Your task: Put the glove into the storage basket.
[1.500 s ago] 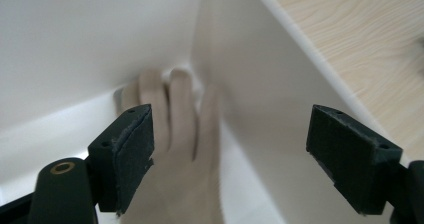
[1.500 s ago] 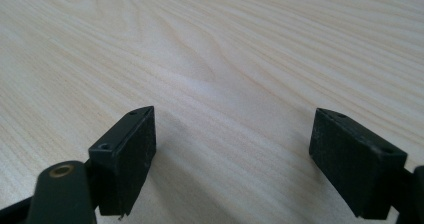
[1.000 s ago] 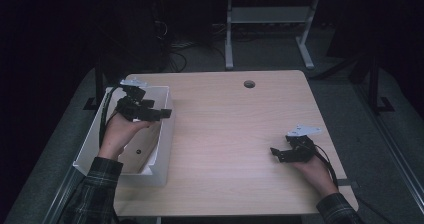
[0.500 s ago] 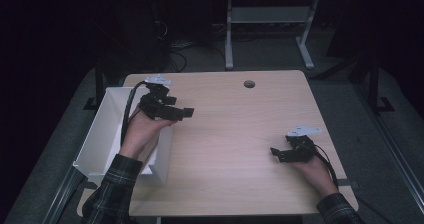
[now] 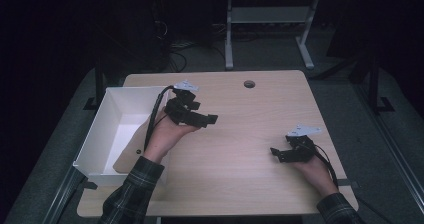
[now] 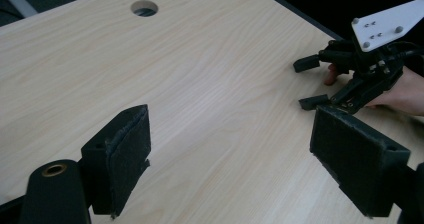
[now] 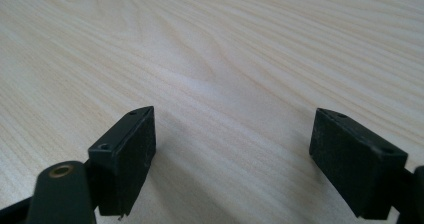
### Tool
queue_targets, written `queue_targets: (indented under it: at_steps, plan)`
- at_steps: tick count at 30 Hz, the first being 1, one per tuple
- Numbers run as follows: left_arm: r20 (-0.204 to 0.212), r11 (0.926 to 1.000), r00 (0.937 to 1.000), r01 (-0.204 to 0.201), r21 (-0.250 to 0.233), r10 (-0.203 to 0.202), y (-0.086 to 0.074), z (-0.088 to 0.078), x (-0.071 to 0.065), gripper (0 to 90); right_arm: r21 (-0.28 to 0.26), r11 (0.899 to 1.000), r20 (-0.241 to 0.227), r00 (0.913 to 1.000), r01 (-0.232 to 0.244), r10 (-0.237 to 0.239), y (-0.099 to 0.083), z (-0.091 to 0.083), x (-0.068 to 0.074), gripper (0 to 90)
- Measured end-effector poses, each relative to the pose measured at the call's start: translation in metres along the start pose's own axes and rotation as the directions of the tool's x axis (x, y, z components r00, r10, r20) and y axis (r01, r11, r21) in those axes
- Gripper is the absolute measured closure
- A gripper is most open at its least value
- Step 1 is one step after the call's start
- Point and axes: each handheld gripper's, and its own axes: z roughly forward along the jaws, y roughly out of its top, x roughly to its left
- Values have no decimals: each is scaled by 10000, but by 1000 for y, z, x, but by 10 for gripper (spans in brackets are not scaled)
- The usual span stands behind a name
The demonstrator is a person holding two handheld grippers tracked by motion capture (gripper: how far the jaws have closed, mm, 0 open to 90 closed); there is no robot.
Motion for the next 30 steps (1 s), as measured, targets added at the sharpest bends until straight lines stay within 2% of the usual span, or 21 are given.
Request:
queue_targets:
  at_steps: [5, 12, 22, 25, 30]
  plan:
    - [188, 9998, 9996, -197, 71, 195, -3, 14, -10, 160, 0, 10000, 1, 10000, -1, 1, 0, 0, 0, 182]
    - [356, 9986, 9982, -495, 162, 489, -15, 37, -21, 161, -2, 10000, -2, 10000, 3, -3, 0, 0, 0, 182]
    - [543, 9970, 9965, -655, 417, 632, -34, 67, -30, 160, 0, 10000, -2, 10000, 7, -7, 0, 0, 0, 182]
    - [554, 9942, 9948, -889, 597, 857, -41, 76, -32, 160, 0, 10000, 1, 10000, 11, -11, 0, 0, 0, 181]
    - [548, 9924, 9935, -1034, 672, 998, -51, 85, -35, 160, 7, 10000, -2, 10000, 10, -10, 0, 0, 0, 181]
